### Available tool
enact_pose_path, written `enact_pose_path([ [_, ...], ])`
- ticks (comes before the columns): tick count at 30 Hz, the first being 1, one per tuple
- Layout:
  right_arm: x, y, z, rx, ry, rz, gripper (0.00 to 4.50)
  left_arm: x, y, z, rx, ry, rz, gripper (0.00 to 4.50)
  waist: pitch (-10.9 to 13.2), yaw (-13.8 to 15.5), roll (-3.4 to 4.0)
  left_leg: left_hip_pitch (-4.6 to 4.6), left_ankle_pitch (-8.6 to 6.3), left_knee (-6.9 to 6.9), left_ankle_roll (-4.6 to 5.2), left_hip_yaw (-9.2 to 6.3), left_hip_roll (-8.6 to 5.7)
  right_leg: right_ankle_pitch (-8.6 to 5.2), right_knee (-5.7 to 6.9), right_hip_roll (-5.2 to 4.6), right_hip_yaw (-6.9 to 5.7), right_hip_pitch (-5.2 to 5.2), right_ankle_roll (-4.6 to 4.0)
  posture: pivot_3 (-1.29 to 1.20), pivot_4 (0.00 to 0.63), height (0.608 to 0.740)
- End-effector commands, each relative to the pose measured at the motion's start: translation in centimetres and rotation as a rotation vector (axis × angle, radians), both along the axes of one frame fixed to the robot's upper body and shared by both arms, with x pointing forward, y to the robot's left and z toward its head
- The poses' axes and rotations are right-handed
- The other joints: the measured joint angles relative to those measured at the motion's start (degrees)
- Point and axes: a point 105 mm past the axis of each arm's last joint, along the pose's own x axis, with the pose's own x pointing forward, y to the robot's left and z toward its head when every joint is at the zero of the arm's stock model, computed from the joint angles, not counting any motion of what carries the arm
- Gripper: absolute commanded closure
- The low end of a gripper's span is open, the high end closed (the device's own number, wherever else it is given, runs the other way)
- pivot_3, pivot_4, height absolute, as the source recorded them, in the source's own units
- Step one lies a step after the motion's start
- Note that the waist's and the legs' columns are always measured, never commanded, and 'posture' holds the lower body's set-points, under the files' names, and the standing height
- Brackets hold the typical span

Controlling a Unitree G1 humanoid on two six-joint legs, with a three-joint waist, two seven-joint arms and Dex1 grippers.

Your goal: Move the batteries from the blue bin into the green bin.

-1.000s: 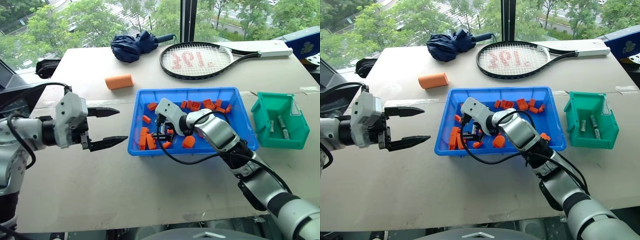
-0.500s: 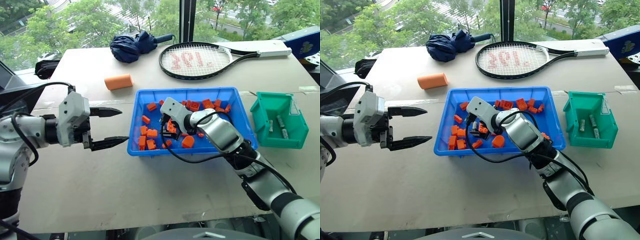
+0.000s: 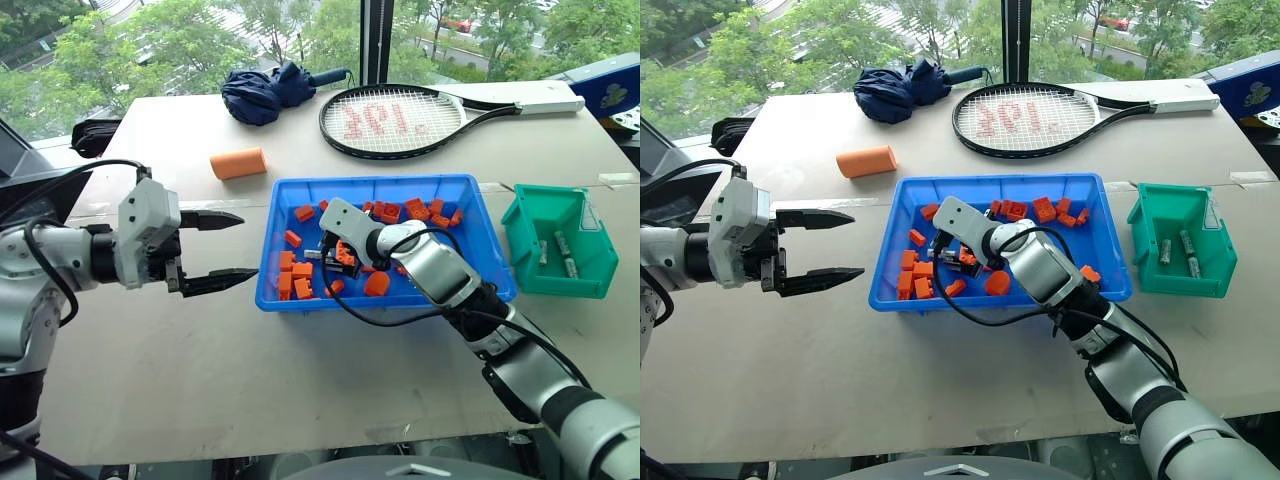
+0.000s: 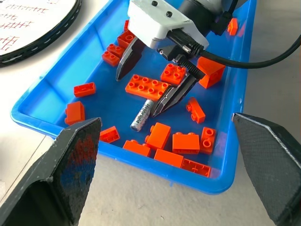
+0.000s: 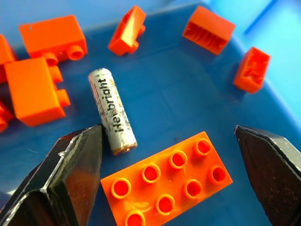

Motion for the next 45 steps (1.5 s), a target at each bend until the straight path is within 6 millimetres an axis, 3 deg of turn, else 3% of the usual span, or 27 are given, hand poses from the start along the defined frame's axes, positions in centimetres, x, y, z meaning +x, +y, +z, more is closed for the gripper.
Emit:
enact_pose_path([
  [1,-0.5,0.6,0.9,0.036,-0.013,0.048,0.06,0.1,0.0,0.7,0.017,-0.033,-0.013,0.00,0.00,-0.03,0.00,0.00,0.00,0.00,0.00,0.00,0.00,0.00,0.00,0.00,-0.01,0.00,0.00,0.00,0.150,0.740],
  [7,-1.9,1.8,0.4,0.106,0.053,0.166,0.06,0.2,0.2,0.7,0.017,-0.031,-0.009,0.00,0.01,-0.13,0.01,0.00,0.00,-0.03,0.00,0.00,0.00,0.00,-0.01,0.01,0.01,-0.02,0.00,0.00,0.150,0.740],
  [13,-1.7,2.0,-0.3,0.120,0.078,0.177,0.06,0.3,0.6,0.8,0.022,-0.036,0.002,0.00,0.01,-0.09,0.01,0.00,0.00,-0.03,0.00,0.00,0.00,0.00,-0.01,0.01,0.00,-0.02,0.00,0.00,0.150,0.740],
  [22,-2.0,2.8,-0.7,0.112,0.064,0.265,4.35,0.0,1.0,0.9,0.029,-0.042,0.022,0.00,0.00,-0.18,0.01,0.00,0.00,-0.03,0.00,0.00,0.01,0.00,-0.01,0.02,0.01,-0.02,0.00,0.00,0.150,0.740],
  [23,-2.1,2.9,-0.7,0.112,0.062,0.267,4.47,0.0,1.0,1.0,0.028,-0.042,0.023,0.00,0.00,-0.17,0.01,0.00,0.00,-0.03,0.00,0.00,0.01,0.00,-0.01,0.02,0.01,-0.02,0.00,0.00,0.150,0.740],
  [32,-2.0,3.3,0.0,0.098,0.040,0.312,4.47,-0.1,1.1,1.1,0.026,-0.047,0.036,0.00,0.01,-0.11,0.01,0.00,0.00,-0.03,0.00,0.00,0.01,0.00,-0.01,0.02,0.00,-0.02,0.00,0.00,0.150,0.740],
  [34,-1.8,3.4,0.9,0.125,0.020,0.304,3.73,-0.1,1.2,1.1,0.025,-0.048,0.038,0.00,0.01,-0.12,0.01,0.00,0.00,-0.02,0.00,0.00,0.01,0.00,-0.01,0.02,0.00,-0.02,0.00,0.00,0.150,0.740],
  [35,-1.7,3.4,1.4,0.136,0.018,0.300,3.73,-0.1,1.2,1.2,0.026,-0.049,0.039,0.00,0.01,-0.13,0.01,0.00,0.00,-0.02,0.00,-0.01,0.01,0.00,-0.01,0.02,0.00,-0.02,0.00,0.00,0.150,0.740],
  [36,-1.6,3.5,1.9,0.154,0.015,0.296,3.10,-0.2,1.2,1.2,0.026,-0.050,0.040,0.00,0.01,-0.12,0.01,0.00,0.00,-0.03,0.00,-0.01,0.01,0.00,-0.01,0.02,0.00,-0.02,0.00,0.00,0.150,0.740],
  [37,-1.5,3.5,2.3,0.163,0.010,0.292,2.90,-0.2,1.3,1.2,0.026,-0.052,0.042,0.00,0.01,-0.12,0.01,0.00,0.00,-0.03,0.00,-0.01,0.01,0.00,-0.01,0.02,0.00,-0.02,0.00,0.00,0.150,0.740],
  [41,-1.4,3.9,3.0,0.168,0.004,0.292,1.39,-0.1,1.3,1.3,0.024,-0.054,0.046,0.00,0.02,-0.12,0.02,0.00,0.00,-0.03,0.00,-0.01,0.01,0.00,-0.01,0.02,0.00,-0.03,0.00,0.00,0.150,0.740],
  [45,-1.0,4.6,3.2,0.158,0.006,0.288,1.39,0.0,1.4,1.3,0.022,-0.056,0.052,0.00,0.02,-0.21,0.02,0.00,0.00,-0.04,0.00,-0.01,0.01,0.00,-0.01,0.02,0.00,-0.03,0.00,0.00,0.150,0.740],
])
